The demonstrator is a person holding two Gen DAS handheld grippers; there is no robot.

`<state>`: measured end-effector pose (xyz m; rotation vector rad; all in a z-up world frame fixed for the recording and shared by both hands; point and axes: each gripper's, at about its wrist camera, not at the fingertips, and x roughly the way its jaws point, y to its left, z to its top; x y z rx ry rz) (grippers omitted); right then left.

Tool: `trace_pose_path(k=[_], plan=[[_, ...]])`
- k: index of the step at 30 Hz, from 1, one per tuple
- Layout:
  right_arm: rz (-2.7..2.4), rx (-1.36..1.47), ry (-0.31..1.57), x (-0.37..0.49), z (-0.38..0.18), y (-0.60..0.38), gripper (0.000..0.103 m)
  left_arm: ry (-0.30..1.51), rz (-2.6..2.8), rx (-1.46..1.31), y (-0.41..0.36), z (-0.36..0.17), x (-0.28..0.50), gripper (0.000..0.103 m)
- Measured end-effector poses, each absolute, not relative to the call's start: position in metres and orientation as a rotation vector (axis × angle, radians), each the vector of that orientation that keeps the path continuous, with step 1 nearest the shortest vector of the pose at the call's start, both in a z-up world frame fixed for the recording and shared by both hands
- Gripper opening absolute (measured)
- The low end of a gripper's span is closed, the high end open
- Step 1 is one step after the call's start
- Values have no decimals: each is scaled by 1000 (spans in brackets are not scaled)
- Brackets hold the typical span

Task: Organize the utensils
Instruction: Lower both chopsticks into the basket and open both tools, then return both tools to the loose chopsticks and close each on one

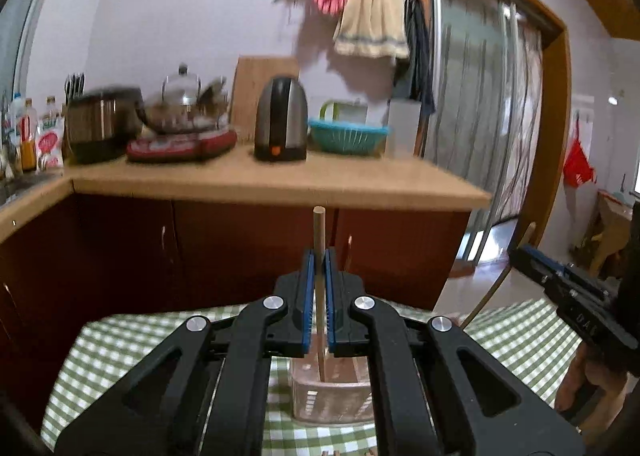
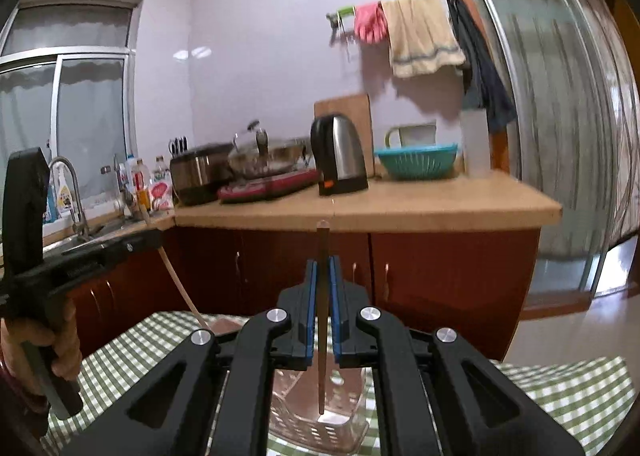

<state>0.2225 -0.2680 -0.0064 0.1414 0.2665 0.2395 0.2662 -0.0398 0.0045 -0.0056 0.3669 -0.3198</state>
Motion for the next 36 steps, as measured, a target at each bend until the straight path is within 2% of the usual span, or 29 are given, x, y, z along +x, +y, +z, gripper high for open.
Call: trace_pose_path(k=[5, 7, 8, 9, 10, 11, 12, 13, 16, 18, 23, 31, 36], plan=[[237, 150, 305, 230, -22, -268, 7, 426, -305, 1, -38, -20, 279, 6], [232, 148, 308, 231, -20, -269, 7, 432, -304, 8, -38, -23, 281, 10], [230, 149, 313, 231, -19, -270, 7, 435, -303, 14, -38, -25, 281, 15], [229, 151, 315, 232, -18, -270, 13, 435, -300, 17, -38, -26, 280, 21], [224, 151, 313, 231, -17, -271, 23, 432, -298, 14, -37, -25, 279, 34], [211, 146, 305, 228, -15, -271, 30, 428, -298, 10, -37, -25, 278, 43], [203, 142, 300, 229, -14, -272, 43, 425, -298, 7, -36, -24, 277, 45], [195, 138, 292, 227, -13, -272, 51, 429, -301, 10, -35, -23, 276, 49], [166, 121, 269, 219, -6, -273, 67, 417, -292, 16, -31, -22, 269, 62], [151, 110, 254, 215, -3, -275, 74, 414, -285, 23, -30, -21, 266, 66], [104, 96, 226, 201, 7, -284, 79, 393, -258, 42, -22, -18, 252, 79], [88, 88, 211, 157, 7, -292, 79, 363, -228, 64, -8, -14, 219, 80], [98, 88, 260, 118, -20, -293, 79, 368, -206, 64, 4, -29, 185, 80]])
